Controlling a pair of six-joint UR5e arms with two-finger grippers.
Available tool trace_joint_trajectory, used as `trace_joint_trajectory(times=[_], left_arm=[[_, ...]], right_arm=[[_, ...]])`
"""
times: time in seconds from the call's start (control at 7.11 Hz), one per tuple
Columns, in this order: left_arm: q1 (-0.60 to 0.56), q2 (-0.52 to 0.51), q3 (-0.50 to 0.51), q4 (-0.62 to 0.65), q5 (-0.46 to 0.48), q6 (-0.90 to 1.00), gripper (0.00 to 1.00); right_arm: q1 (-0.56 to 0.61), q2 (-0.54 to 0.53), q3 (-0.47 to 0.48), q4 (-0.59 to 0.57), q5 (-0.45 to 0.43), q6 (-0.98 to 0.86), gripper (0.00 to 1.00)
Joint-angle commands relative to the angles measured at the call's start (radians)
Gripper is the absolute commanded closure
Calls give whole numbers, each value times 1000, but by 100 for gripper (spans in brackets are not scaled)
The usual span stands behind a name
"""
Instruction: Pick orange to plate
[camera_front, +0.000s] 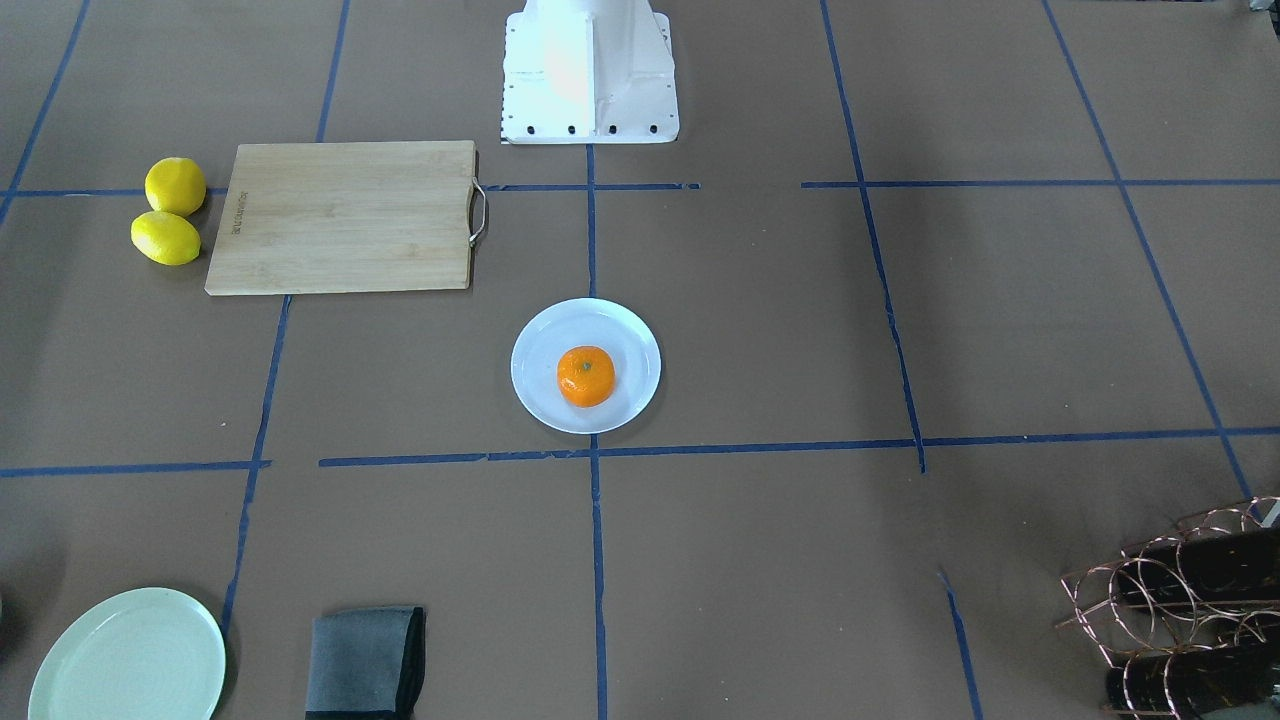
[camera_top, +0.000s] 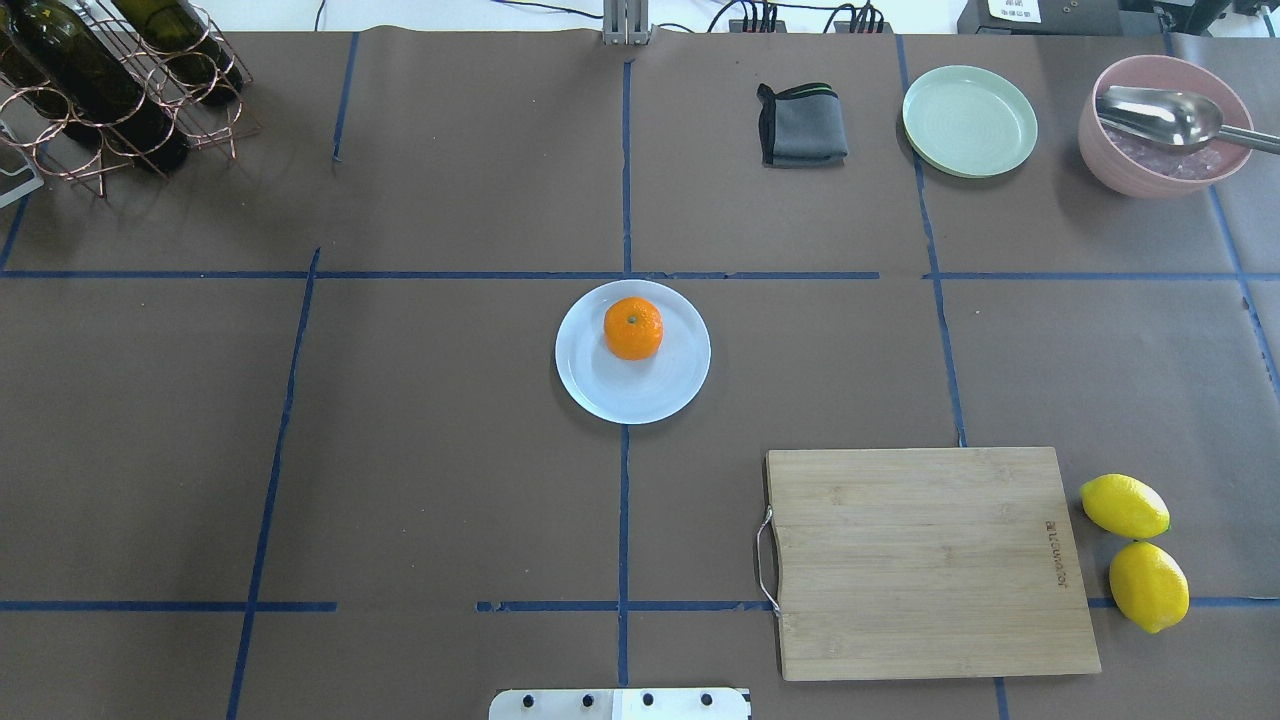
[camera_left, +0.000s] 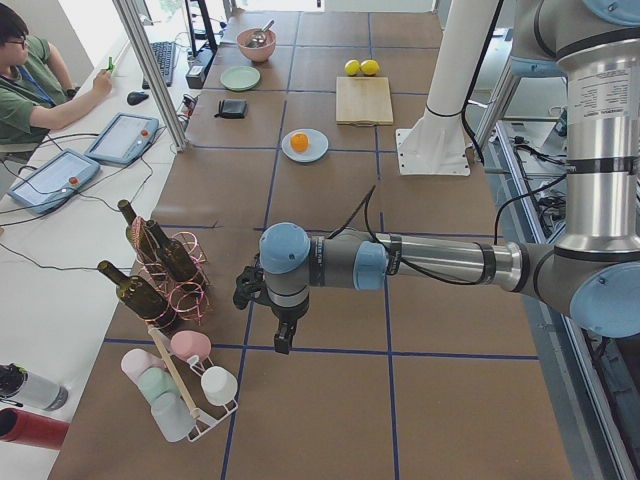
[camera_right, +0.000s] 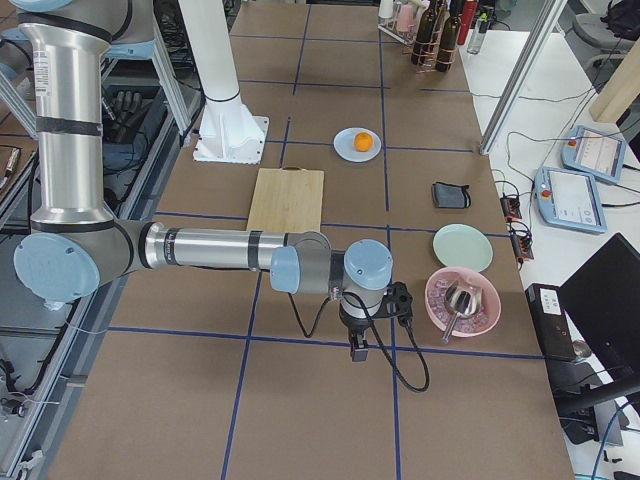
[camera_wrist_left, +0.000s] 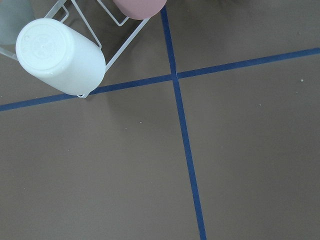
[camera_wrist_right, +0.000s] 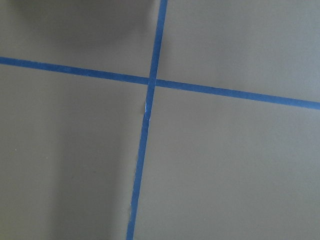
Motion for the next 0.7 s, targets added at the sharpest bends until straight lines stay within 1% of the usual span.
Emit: trace_joint_trajectory(times=[0.0,0.56], left_arm=[[0,0,2,0,1,0,0],[0,0,8,0,1,0,0]], right_arm=[[0,0,0,0,1,0,0],[0,-2,0,0,1,-2,0]])
